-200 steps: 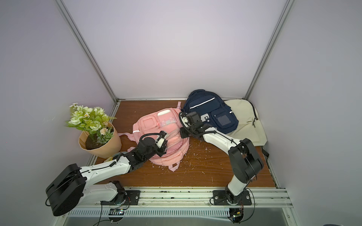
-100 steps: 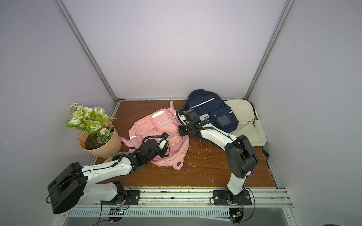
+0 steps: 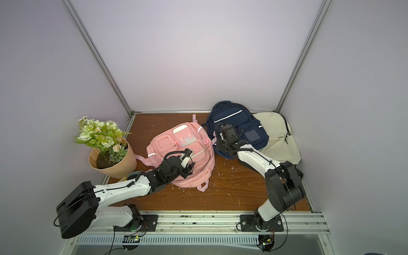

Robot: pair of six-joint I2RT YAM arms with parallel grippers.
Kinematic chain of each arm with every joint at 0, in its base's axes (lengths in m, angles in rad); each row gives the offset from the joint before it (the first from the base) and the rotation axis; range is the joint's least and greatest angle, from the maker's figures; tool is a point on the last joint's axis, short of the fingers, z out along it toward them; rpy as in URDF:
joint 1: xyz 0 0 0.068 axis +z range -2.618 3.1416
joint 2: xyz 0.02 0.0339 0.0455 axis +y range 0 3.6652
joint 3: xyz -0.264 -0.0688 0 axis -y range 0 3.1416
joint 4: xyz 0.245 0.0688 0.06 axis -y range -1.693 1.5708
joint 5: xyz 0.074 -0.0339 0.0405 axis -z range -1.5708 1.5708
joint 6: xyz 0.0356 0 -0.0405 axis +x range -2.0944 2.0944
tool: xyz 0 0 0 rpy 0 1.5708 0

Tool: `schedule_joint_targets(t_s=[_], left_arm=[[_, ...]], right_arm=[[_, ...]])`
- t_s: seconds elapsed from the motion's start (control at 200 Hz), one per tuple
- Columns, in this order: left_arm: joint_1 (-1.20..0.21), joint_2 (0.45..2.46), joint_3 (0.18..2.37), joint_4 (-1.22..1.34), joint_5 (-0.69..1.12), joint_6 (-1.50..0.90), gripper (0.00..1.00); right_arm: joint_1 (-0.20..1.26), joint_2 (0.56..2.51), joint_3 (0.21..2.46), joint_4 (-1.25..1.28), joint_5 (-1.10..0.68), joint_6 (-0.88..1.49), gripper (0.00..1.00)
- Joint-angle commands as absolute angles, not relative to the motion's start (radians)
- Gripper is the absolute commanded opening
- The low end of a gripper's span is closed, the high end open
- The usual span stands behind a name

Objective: Zip up the backpack
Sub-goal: Zip the zipper on the backpack, then adjust the backpack at the center of the board.

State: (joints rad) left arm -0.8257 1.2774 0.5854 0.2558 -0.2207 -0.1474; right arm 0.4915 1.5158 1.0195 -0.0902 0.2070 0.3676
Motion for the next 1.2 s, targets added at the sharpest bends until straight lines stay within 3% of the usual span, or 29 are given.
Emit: schedule_joint_targets(t_s=[0.0, 0.16, 0.305, 0.55, 0.831, 0.961, 1.021, 1.126, 1.196], left_arm=[[-0.738, 1.239, 0.64, 0.131, -0.312, -0.356, 0.75], [-0.526, 1.249, 0.713, -0.095, -0.382, -0.578, 0.93], [-0.376, 1.335, 0.759, -0.178, -0.331, -0.639, 0.95], [-0.284, 1.475, 0.801, -0.135, -0.245, -0.652, 0.93], [-0.276, 1.578, 0.81, -0.059, -0.162, -0.641, 0.66], [-0.277, 1.573, 0.805, -0.046, -0.115, -0.631, 0.44], [-0.276, 1.558, 0.796, -0.04, -0.106, -0.63, 0.38], [-0.277, 1.517, 0.78, -0.031, -0.093, -0.624, 0.31], [-0.281, 1.483, 0.776, -0.036, -0.096, -0.615, 0.19]], right_arm=[[0.512, 1.457, 0.965, -0.068, 0.26, 0.446, 0.54], [0.532, 1.419, 0.867, -0.012, 0.184, 0.51, 0.56], [0.587, 1.394, 0.82, 0.017, 0.199, 0.561, 0.58], [0.659, 1.388, 0.775, 0.082, 0.185, 0.64, 0.65], [0.703, 1.521, 0.809, 0.122, 0.129, 0.675, 0.67], [0.706, 1.579, 0.837, 0.089, 0.159, 0.681, 0.66], [0.705, 1.603, 0.851, 0.082, 0.159, 0.675, 0.6], [0.706, 1.629, 0.897, 0.065, 0.127, 0.647, 0.24], [0.709, 1.634, 0.959, 0.021, 0.114, 0.606, 0.07]])
